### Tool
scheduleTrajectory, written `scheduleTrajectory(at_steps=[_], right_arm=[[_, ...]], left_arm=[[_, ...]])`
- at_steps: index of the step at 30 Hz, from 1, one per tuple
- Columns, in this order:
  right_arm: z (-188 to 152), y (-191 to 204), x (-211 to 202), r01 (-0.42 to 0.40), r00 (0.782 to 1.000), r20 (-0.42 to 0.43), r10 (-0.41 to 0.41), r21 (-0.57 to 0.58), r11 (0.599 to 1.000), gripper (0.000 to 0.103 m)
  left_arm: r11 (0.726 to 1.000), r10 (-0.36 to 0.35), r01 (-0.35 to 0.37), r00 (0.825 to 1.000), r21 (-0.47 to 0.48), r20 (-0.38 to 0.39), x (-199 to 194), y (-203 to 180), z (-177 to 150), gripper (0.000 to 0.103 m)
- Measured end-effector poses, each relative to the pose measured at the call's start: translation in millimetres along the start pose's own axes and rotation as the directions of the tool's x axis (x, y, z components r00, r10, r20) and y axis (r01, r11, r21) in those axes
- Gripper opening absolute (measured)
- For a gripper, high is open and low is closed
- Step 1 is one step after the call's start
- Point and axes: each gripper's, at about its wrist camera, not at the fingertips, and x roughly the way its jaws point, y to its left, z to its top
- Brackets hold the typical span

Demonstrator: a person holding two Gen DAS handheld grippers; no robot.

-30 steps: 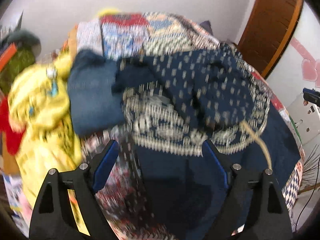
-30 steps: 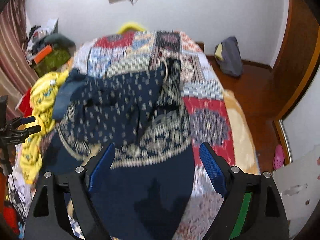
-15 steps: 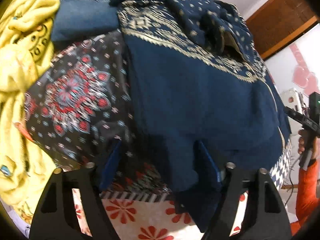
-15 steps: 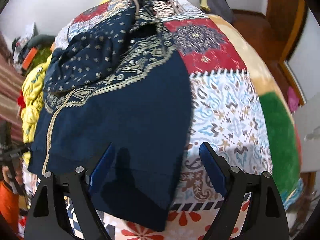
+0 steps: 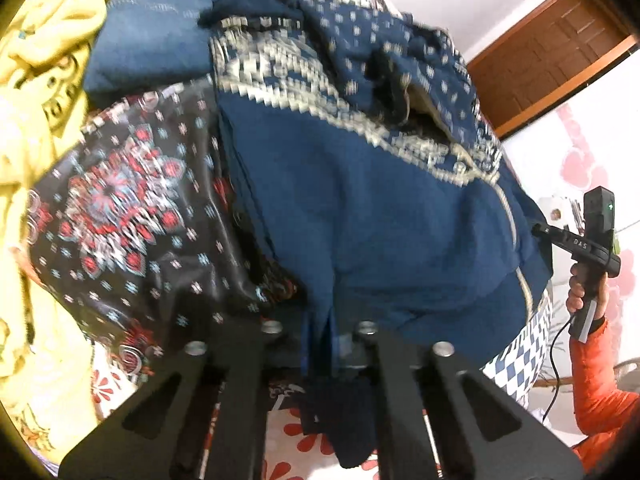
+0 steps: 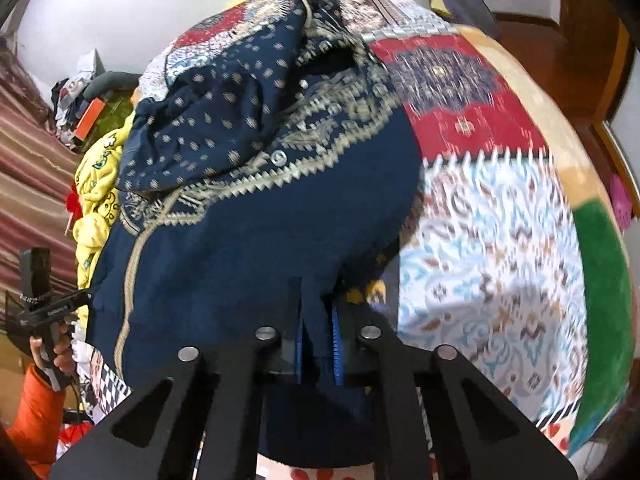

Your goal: Fold large clothes

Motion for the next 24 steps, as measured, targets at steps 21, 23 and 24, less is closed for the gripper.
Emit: scheduleTrajectory(at_steps=[21,23,24], right_arm=[[194,39,-18,0.062,0.95,0.31,-0.048,-0.036,0.997,0.007],[207,30,-1,0.053,0.956,0.291,-0.048,-0.008,0.999,0.007],[215,26,14,0.058,0.96,0.273,-0.057,0.004,0.998,0.007]], left_arm=[[0.987,0.156,-0.153,0.91,-0.038,0.384,-54,-3,200,0.003],[0.986,0.159,-0.132,0.925,-0.101,0.344,-26,22,216,0.003],[0.984,0.167,-0.136,0.931,-0.116,0.325,-16,29,222,0.003]])
